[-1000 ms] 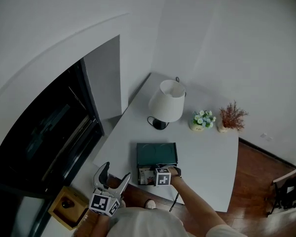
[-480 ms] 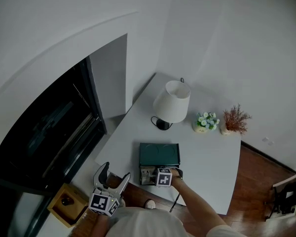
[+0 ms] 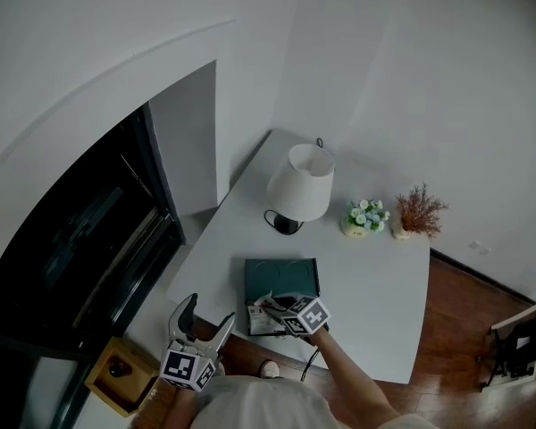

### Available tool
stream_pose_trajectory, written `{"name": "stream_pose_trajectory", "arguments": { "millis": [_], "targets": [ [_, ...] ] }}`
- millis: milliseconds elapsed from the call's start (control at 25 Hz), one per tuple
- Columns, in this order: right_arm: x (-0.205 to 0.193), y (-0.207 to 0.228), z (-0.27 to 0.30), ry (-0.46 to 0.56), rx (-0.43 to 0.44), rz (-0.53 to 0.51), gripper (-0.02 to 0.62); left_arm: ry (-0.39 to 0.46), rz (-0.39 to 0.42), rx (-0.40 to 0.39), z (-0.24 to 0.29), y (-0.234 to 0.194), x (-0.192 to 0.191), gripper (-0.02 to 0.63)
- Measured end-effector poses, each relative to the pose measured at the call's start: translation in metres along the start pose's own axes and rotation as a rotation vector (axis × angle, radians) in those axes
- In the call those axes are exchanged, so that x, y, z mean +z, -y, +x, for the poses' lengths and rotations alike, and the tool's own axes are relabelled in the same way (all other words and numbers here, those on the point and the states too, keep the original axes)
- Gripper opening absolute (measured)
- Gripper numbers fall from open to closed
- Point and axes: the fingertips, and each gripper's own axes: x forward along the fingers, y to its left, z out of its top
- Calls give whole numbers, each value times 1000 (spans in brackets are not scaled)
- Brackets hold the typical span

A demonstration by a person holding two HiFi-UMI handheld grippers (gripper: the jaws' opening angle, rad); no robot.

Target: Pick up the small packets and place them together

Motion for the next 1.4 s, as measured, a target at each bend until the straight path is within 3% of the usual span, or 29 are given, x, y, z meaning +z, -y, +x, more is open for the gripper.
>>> {"name": "stream_pose_trajectory", "arguments": {
  "millis": [240,480,760,840,920,1000,1280,1400],
  "targets": [
    [37,39,0,200,-44,381,144,-3,1,-9,4,2,0,368],
    [31,67,31,187,-123,586,147,-2,-1,6,1,-2,-1,368],
    [29,88,52,169,-202,688,159,-2,8,33,-7,-10,1,368],
    [26,91,54,139,-234,694,175,-2,6,44,-10,-13,1,368],
    [22,91,56,99,-262,696,245,-3,6,51,-11,-15,2,368],
    [19,91,57,80,-287,690,245,-2,8,53,-12,-16,3,368],
    [17,99,50,114,-394,702,276,-2,7,45,-12,-14,3,368],
    [19,100,47,156,-393,734,328,-6,2,40,-10,-13,0,368]
  ]
}}
